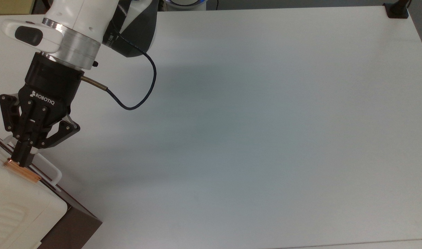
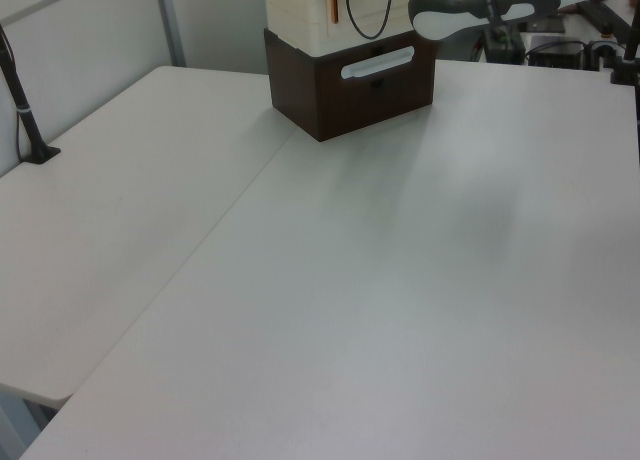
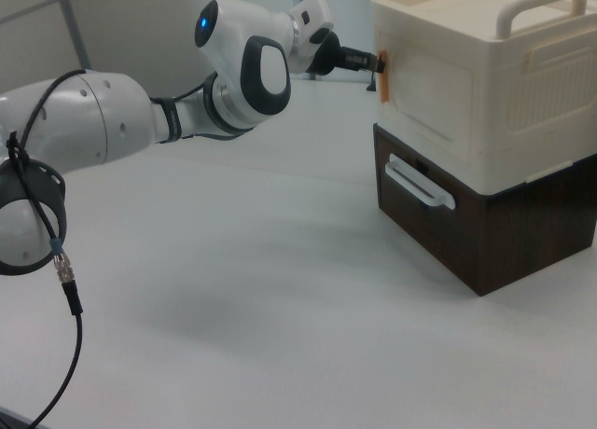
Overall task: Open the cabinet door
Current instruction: 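Pull the door tab outward to start swinging the door open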
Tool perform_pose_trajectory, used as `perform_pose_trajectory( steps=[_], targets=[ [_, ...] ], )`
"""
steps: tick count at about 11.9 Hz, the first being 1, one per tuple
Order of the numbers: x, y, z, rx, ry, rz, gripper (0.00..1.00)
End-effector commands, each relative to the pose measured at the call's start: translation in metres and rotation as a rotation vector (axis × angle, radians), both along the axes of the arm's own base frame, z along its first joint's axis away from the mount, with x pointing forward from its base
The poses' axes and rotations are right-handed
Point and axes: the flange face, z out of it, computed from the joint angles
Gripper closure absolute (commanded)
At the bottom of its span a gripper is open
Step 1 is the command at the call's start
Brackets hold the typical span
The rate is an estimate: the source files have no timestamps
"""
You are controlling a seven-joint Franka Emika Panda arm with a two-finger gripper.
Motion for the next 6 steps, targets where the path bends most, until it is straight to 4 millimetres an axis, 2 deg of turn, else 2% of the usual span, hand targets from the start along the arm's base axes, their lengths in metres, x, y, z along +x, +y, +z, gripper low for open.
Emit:
perform_pose_trajectory(
  steps=[1,2,3,6],
  targets=[
    [-0.0005,-0.0049,0.0028,-0.019,-0.017,-0.016,0.65],
    [-0.0007,-0.0059,0.0035,-0.019,-0.018,-0.017,0.4],
    [-0.0011,-0.0077,0.0045,-0.02,-0.02,-0.02,0.35],
    [-0.0008,-0.0074,0.0043,-0.021,-0.021,-0.018,0.35]
  ],
)
